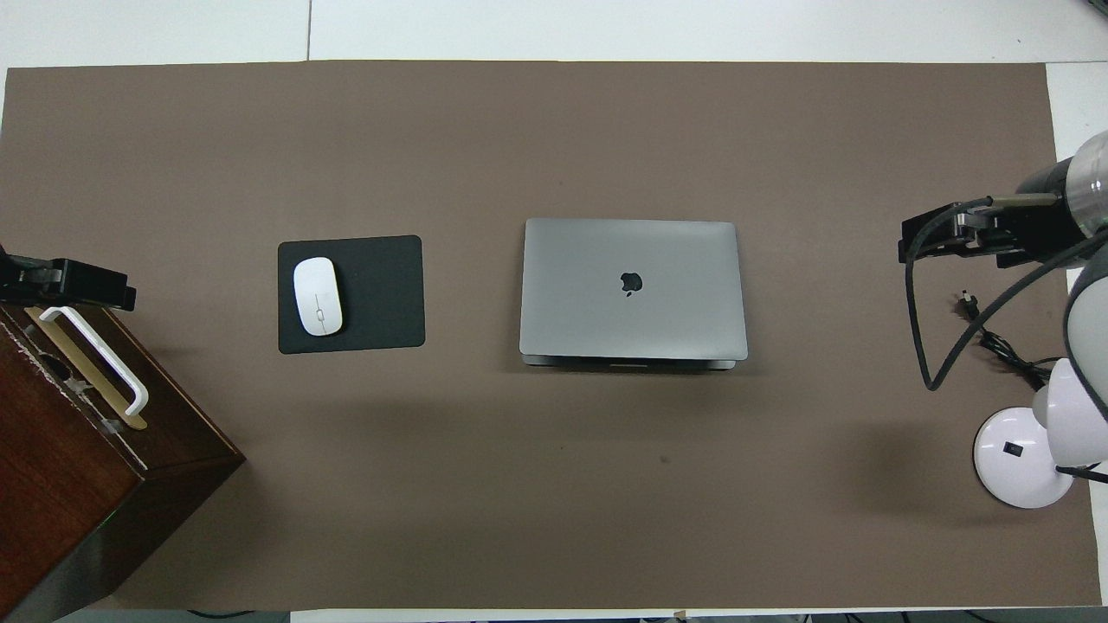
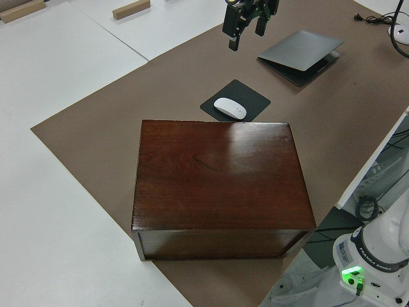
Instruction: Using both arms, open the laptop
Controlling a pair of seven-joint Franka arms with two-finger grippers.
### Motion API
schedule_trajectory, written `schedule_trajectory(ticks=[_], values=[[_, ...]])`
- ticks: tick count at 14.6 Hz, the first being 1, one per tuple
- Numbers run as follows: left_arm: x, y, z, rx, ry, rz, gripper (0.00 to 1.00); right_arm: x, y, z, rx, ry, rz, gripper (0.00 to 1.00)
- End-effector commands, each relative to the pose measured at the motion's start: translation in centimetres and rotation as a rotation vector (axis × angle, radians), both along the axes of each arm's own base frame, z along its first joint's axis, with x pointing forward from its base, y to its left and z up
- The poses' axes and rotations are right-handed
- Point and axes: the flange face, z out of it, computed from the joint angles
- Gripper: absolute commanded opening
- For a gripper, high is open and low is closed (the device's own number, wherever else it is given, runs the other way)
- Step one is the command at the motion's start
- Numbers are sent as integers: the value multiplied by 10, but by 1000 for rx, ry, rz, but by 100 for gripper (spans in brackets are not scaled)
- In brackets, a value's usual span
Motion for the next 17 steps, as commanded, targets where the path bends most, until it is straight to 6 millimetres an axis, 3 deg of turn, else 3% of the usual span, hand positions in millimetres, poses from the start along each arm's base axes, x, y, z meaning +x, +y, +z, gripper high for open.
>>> schedule_trajectory(ticks=[1,15,16,17], values=[[5,0,3,-10,-1,13,100,4,0,1,-17,-4,17,100],[4,-1,3,-19,-3,23,100,1,14,0,2,-6,71,100],[4,-1,3,-21,-2,21,100,0,14,0,2,-4,74,97],[3,0,3,-21,-3,15,100,0,14,0,1,0,75,84]])
